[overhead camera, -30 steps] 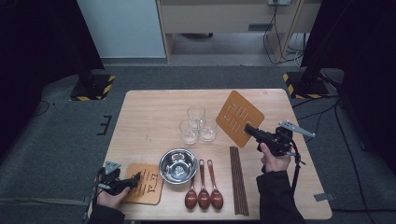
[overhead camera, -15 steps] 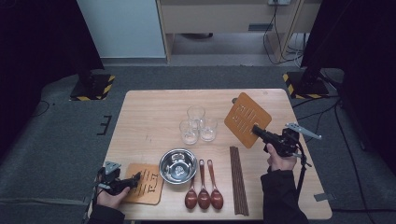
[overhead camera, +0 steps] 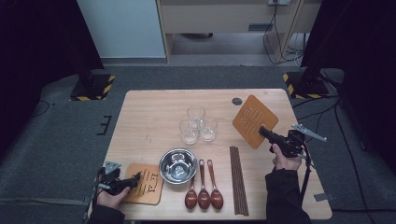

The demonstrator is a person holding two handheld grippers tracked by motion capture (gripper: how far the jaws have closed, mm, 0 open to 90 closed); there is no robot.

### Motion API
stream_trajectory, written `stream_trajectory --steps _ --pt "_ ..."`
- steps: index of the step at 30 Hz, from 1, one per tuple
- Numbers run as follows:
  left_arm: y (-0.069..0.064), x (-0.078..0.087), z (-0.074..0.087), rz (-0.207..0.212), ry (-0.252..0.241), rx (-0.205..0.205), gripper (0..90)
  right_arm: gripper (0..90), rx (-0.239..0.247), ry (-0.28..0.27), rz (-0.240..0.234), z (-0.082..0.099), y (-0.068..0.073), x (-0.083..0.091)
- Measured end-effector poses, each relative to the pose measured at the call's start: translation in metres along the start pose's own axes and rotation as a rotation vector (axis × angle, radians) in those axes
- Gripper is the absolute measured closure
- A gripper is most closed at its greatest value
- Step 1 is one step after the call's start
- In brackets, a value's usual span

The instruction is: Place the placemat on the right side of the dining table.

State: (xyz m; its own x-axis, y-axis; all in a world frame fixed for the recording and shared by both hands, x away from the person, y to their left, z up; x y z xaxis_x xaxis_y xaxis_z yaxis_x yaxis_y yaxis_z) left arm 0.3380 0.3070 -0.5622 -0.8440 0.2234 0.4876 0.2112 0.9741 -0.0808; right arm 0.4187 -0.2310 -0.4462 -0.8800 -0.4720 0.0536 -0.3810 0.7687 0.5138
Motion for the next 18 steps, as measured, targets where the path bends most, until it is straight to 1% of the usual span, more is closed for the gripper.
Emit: stream_trajectory --steps 5,9,10,15,16,18 --pt "0.000 0.000 0.000 0.000 0.000 0.000 2.9 87.1 -0.011 0.010 0.035 0.002 -0.011 0.002" --pt "0.000 0.000 0.000 0.000 0.000 0.000 2.9 87.1 -0.012 0.014 0.055 0.004 -0.017 0.002" --pt "0.000 0.000 0.000 0.000 0.000 0.000 2.9 87.1 -0.018 0.017 0.060 0.004 -0.018 0.002" --pt "0.000 0.000 0.000 0.000 0.000 0.000 2.9 87.1 -0.017 0.010 0.088 0.005 -0.027 0.005" --pt "0.000 0.000 0.000 0.000 0.000 0.000 2.9 87.1 -0.029 0.011 0.093 0.004 -0.029 0.006" --pt "0.000 0.000 0.000 0.000 0.000 0.000 2.8 87.1 -0.028 0.013 0.107 0.005 -0.033 0.007"
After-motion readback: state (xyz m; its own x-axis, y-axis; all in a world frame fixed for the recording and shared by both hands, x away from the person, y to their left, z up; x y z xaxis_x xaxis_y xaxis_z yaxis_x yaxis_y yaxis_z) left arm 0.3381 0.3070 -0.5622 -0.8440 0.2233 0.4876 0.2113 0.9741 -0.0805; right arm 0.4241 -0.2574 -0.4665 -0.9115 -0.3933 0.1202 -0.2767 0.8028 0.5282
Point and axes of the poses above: each handheld gripper's, and its own axes: x roughly backward along the jaws, z roughly out of its underside, y roughly to its left, the point moved 4 cm from there along -x, roughly forward along the jaws, and after that the axes turned 14 degrees about -y, right-handed, at the moved point
